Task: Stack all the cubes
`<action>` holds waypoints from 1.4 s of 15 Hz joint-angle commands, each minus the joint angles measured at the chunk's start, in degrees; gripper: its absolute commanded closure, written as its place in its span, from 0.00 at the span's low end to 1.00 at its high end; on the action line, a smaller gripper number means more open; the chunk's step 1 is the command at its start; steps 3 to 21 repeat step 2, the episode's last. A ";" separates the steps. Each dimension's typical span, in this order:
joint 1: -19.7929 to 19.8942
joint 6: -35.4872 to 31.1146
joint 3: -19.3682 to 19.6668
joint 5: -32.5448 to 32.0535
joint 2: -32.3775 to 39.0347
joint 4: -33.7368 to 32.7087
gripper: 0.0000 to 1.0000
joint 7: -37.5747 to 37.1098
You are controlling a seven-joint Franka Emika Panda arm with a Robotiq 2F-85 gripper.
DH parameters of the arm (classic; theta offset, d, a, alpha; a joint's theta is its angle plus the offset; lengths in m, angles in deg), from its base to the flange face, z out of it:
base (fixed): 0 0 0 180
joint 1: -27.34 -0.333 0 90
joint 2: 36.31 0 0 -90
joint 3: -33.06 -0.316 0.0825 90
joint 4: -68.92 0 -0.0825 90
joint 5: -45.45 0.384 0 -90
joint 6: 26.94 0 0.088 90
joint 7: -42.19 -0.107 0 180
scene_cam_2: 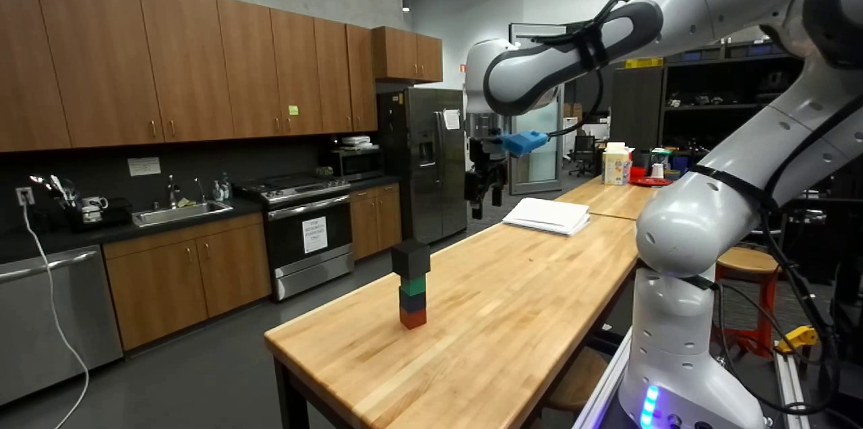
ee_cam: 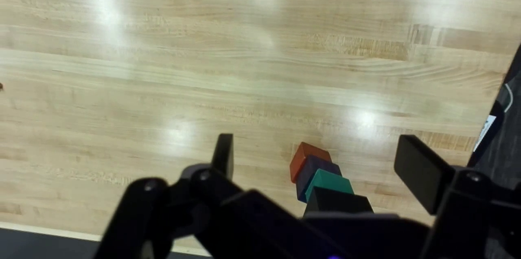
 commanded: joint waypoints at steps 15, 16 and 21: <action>0.58 1.24 0.21 0.36 -3.76 2.32 0.00 1.02; 0.58 1.24 0.21 0.36 -3.76 2.32 0.00 1.02; 0.58 1.24 0.21 0.36 -3.76 2.32 0.00 1.02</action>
